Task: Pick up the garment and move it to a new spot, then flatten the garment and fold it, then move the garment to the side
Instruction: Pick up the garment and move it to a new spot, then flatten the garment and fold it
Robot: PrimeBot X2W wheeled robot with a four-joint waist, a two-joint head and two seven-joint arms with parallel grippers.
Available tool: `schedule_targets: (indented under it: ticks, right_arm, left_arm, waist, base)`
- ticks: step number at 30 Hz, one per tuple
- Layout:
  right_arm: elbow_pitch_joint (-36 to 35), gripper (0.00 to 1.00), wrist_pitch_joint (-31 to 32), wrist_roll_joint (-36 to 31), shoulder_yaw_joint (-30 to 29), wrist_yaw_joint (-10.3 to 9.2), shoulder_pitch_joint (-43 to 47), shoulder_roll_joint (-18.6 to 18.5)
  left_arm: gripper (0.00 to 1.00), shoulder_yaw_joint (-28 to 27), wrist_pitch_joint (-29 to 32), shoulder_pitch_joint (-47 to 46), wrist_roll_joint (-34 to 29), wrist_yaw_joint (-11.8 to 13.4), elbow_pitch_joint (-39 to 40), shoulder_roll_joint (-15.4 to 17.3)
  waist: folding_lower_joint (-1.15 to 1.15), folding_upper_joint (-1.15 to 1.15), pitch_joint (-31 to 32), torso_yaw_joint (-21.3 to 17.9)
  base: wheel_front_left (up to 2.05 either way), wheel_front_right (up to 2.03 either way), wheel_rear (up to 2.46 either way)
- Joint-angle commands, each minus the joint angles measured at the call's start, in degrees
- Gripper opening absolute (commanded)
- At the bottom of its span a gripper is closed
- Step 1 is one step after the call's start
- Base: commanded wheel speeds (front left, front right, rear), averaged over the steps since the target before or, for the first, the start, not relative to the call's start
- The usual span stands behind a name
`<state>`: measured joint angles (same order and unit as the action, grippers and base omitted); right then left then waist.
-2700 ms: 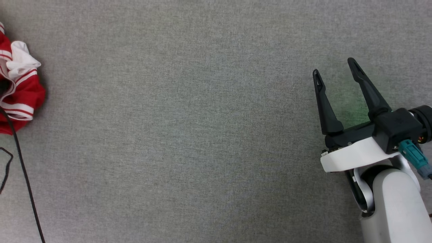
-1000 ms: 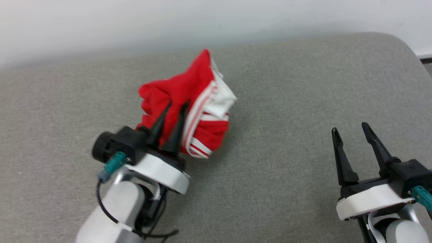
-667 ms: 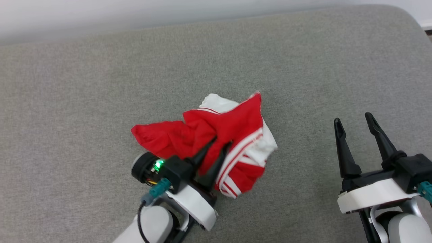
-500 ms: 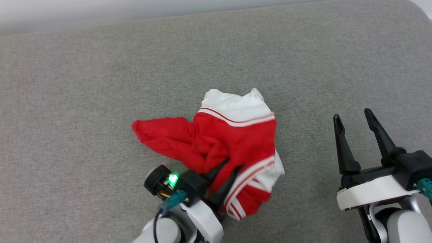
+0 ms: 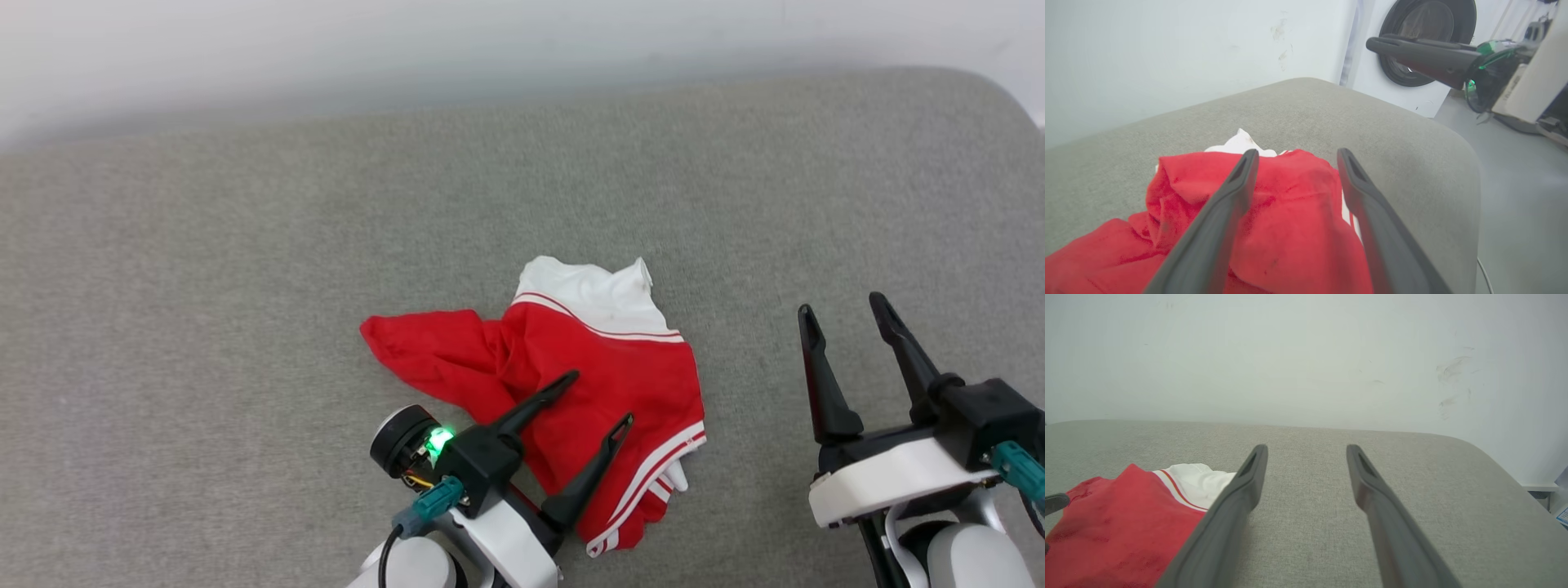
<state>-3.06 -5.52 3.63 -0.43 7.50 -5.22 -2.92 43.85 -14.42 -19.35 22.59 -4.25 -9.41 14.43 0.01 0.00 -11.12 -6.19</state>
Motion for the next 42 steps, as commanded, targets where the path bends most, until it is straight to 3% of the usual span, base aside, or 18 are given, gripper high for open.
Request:
schedule_targets:
  ticks: [1,8,21,29,42]
  right_arm:
    - [0.2,1.0,0.2,0.3,0.0,-0.02,0.8,0.0]
    - [0.5,1.0,1.3,0.5,0.0,-0.02,3.1,0.0]
    - [0.4,1.0,2.6,1.5,-0.5,-0.02,6.0,0.1]
    - [0.0,1.0,3.9,1.9,-1.2,-0.02,7.7,0.0]
    - [0.3,1.0,5.6,1.6,-1.9,-0.02,7.5,0.0]
  left_arm:
    - [1.0,-0.6,-0.4,1.0,-0.1,0.5,0.4,-0.1]
    - [1.0,-6.2,-0.8,3.3,0.6,4.4,2.2,-0.5]
    - [1.0,-24.9,-0.8,13.3,-0.9,10.7,6.3,0.5]
    - [1.0,-31.9,-0.8,18.7,-3.6,10.3,7.2,1.4]
    - [1.0,-33.2,-0.8,20.0,-5.8,7.4,6.6,-0.8]
  waist:
    - [-0.01,0.0,2.2,1.1]
    - [-0.01,0.0,6.0,2.5]
    - [-0.01,0.0,9.6,4.1]
    - [-0.01,0.0,11.1,4.4]
    - [-0.01,0.0,11.0,4.2]
  base:
    - [0.0,0.0,0.0]
    - [0.0,0.0,0.0]
    - [0.0,0.0,0.0]
    - [0.0,0.0,0.0]
    - [0.0,0.0,0.0]
